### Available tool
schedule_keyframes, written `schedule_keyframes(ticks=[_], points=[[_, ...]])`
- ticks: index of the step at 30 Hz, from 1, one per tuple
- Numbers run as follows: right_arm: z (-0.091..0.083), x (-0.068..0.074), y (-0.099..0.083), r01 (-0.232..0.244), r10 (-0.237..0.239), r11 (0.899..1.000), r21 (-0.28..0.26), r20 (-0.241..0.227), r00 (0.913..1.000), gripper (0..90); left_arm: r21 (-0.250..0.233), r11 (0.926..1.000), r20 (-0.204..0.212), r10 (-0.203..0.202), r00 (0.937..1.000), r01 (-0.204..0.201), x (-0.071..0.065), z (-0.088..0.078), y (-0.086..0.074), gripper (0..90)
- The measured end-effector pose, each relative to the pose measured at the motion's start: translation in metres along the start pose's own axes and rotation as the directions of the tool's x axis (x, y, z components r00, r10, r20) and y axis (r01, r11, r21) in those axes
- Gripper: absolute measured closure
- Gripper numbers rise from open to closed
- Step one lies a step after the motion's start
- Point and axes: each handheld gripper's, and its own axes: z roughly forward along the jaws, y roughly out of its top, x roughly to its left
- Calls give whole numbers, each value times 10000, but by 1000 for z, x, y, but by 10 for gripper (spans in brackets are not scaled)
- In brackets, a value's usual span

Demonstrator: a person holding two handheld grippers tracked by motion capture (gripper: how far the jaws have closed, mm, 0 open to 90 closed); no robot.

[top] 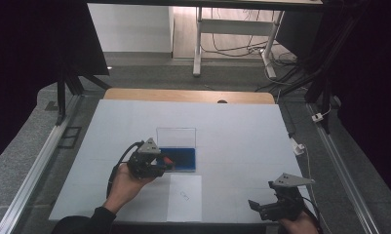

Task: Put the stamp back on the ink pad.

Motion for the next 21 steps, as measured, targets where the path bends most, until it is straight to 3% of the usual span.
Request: schedule_keyframes(ticks=[21], points=[[1,-1,0,-124,124,9999,52,14,9999,0,31,9999,-175,-158,9997,159,24,25,11,575]])
